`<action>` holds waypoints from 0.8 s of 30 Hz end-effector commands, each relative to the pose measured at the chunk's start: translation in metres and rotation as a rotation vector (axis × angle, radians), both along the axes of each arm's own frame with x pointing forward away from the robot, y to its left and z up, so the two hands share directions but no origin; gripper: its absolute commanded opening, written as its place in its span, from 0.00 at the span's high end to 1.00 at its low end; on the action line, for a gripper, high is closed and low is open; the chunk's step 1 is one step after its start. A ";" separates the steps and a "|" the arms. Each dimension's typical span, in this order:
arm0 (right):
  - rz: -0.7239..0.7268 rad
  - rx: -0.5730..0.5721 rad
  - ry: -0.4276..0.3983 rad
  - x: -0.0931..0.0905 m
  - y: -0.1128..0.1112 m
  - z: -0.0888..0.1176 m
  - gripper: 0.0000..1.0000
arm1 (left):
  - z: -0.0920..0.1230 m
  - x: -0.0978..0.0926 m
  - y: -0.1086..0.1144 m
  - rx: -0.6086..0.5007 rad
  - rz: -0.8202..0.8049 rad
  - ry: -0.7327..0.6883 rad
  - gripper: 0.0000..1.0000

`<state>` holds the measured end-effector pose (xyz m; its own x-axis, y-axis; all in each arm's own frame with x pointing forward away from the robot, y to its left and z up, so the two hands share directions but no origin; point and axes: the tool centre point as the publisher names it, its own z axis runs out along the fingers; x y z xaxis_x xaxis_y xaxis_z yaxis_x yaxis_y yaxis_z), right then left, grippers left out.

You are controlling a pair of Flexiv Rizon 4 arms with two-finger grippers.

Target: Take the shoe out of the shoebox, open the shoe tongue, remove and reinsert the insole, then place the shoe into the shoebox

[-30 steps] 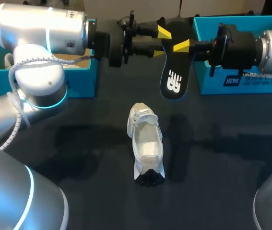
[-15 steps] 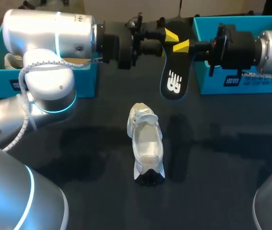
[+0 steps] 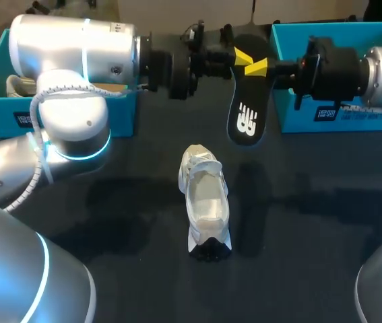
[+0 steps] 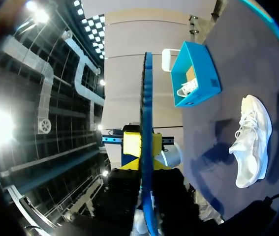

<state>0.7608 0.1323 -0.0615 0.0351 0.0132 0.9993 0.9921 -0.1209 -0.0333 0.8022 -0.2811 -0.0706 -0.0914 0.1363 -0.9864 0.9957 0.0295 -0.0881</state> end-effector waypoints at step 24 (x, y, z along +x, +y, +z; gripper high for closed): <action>0.041 -0.322 -0.106 -0.046 -0.062 -0.008 0.00 | -0.034 -0.044 0.028 0.035 -0.030 0.261 1.00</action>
